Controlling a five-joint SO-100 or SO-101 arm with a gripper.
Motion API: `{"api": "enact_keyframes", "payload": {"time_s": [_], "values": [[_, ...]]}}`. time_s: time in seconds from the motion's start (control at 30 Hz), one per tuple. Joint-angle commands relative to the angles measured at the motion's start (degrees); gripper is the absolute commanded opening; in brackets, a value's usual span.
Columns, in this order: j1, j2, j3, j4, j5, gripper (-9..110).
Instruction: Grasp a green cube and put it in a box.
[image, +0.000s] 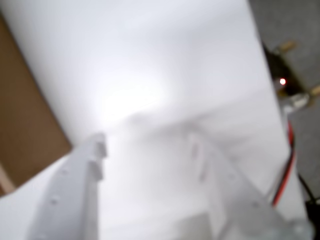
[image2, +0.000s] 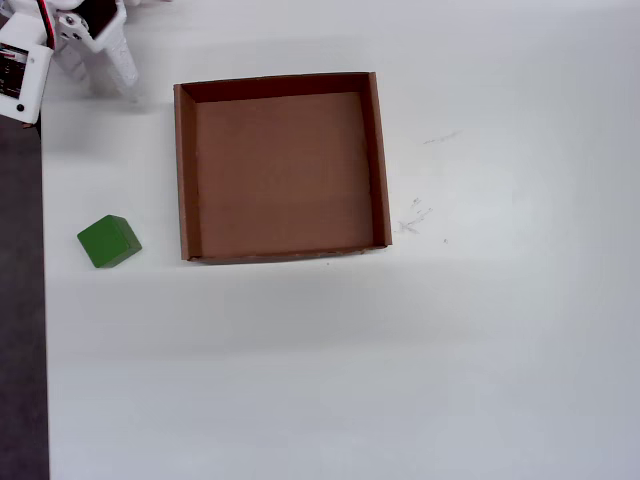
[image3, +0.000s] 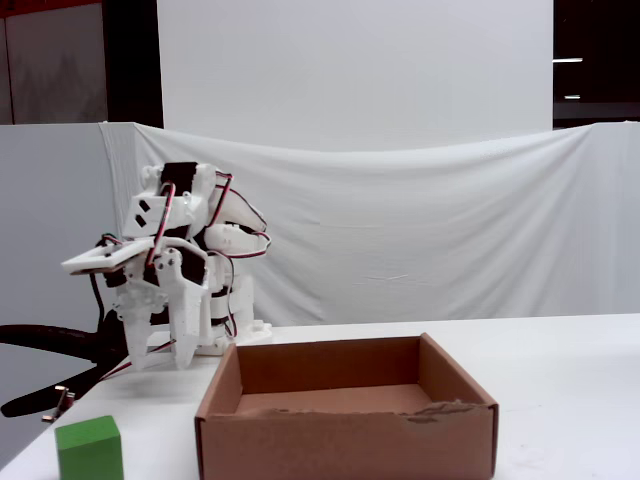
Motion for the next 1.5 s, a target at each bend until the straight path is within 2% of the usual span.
{"api": "enact_keyframes", "payload": {"time_s": [0.0, 1.3, 1.47], "values": [[0.1, 0.4, -0.3, 0.3, 0.6, 23], [0.1, 0.4, -0.3, 0.3, 0.6, 23], [-0.2, 0.4, -0.3, 0.3, 0.6, 27]]}}
